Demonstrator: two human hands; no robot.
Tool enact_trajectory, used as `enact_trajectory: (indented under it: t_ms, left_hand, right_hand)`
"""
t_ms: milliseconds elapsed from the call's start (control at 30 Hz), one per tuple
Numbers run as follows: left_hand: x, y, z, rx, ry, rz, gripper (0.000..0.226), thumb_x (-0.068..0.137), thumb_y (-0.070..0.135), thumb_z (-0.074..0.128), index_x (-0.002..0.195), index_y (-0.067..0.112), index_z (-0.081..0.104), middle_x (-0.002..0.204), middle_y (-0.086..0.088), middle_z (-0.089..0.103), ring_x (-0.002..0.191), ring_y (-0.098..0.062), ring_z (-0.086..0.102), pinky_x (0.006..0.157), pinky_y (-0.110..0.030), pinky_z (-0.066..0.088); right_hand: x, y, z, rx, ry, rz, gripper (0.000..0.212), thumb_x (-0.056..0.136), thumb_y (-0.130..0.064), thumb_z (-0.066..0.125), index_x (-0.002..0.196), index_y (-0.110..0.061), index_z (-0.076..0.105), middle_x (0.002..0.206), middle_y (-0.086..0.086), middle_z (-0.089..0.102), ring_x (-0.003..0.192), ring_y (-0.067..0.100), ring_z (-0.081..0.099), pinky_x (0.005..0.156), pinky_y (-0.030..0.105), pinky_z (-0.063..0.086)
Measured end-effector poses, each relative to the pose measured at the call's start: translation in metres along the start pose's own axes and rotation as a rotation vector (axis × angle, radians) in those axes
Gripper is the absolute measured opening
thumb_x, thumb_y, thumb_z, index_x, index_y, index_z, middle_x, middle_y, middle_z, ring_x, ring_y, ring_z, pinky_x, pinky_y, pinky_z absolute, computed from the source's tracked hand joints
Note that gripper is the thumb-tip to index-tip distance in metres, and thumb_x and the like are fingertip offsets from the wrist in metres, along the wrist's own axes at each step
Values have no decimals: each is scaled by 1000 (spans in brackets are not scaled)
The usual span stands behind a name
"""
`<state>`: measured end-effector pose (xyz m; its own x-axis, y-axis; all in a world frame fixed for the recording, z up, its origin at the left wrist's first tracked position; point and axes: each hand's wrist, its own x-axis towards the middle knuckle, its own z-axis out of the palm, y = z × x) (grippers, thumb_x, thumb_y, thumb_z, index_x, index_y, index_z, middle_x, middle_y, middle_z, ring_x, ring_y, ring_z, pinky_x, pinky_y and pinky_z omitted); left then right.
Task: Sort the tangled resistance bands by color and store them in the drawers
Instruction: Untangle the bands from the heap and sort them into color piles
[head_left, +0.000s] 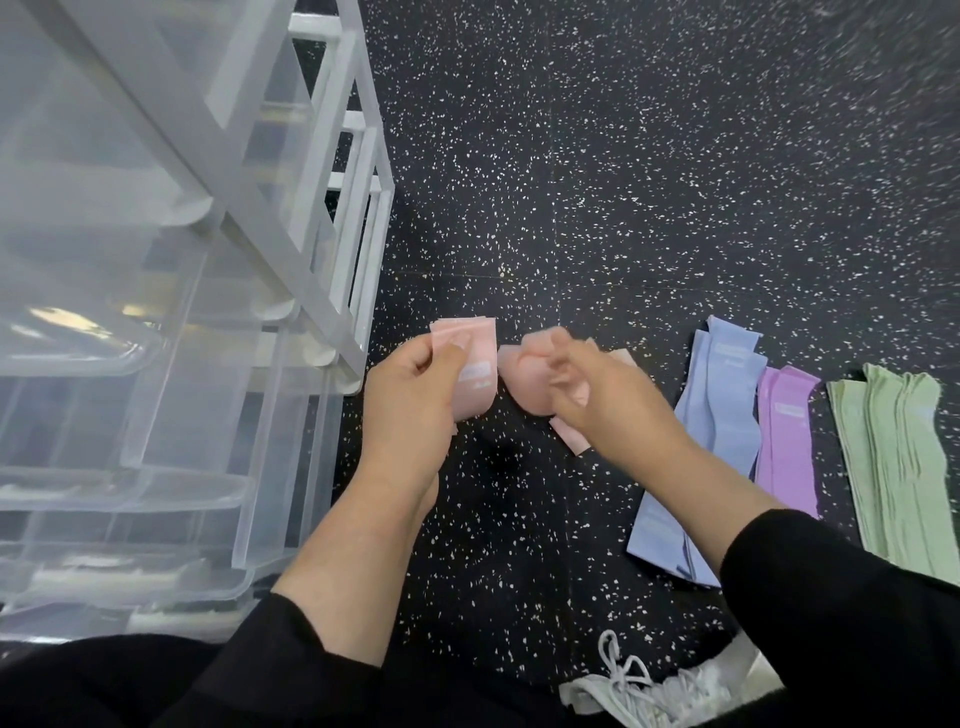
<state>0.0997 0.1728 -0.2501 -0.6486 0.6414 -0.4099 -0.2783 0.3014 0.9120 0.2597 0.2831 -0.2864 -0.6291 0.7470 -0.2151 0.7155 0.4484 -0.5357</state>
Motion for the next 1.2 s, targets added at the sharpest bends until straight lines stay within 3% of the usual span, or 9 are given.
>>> enact_trajectory:
  t_ms: [133,300,567,633,733,867,967,1033,1200]
  left_hand:
    - [1,0,-1,-16,-9,-5,18,94,38,65,93,28,79,95,-8,75,86,-25,66,85,-69,55]
    - [2,1,-2,-10,5,-14,17,94,38,64,94,30,79,99,-7,76,98,-39,70,85,-68,56]
    - [1,-2,1,-17,8,-55,16,98,27,65,94,25,80,95,1,78,104,-35,71,89,-57,60]
    - [1,-3,0,-13,15,-60,15,98,26,65,93,25,80,96,-2,77,103,-35,71,88,-56,60]
    - [2,-3,-1,-2,16,-73,15,98,28,65,93,27,79,93,3,78,100,-31,73,91,-58,58]
    - [2,-3,0,8,-10,-40,15,97,30,65,94,29,79,95,0,78,104,-38,70,91,-63,56]
    - [0,-1,0,12,-41,40,15,98,33,65,96,28,79,93,2,78,99,-33,72,92,-60,57]
    - [-5,4,1,19,-76,81,15,99,32,64,99,30,79,95,6,78,95,-22,73,96,-57,57]
    - [-25,28,-4,-31,-221,162,16,99,23,65,105,27,80,100,1,79,97,-22,73,98,-57,56]
  right_hand:
    - [-6,8,7,38,-56,40,28,100,-31,56,126,-31,67,101,-11,68,77,-2,59,68,15,41]
    - [6,22,8,261,253,164,15,100,-26,55,109,-28,66,109,-15,64,100,10,62,86,30,49]
    - [40,37,10,99,102,363,42,105,-31,45,146,-22,48,133,7,61,118,29,57,87,32,42]
    - [48,33,10,33,-5,339,37,106,-30,40,140,-20,54,122,9,67,112,32,60,87,35,44]
    - [54,28,11,3,-71,317,31,105,-26,41,109,-12,68,81,5,65,78,28,57,65,32,40]
    - [45,20,-3,255,190,264,20,98,-18,54,92,-25,72,80,-10,67,73,14,58,61,23,43]
    - [31,3,-24,545,365,169,29,96,-16,61,107,-43,61,81,-12,66,81,5,59,74,17,45]
    - [23,-9,-38,677,366,158,29,94,-18,65,115,-38,62,87,-9,73,86,5,63,84,24,52]
    - [0,-41,-73,869,305,129,12,91,-14,70,93,-24,77,86,2,75,79,19,65,79,57,56]
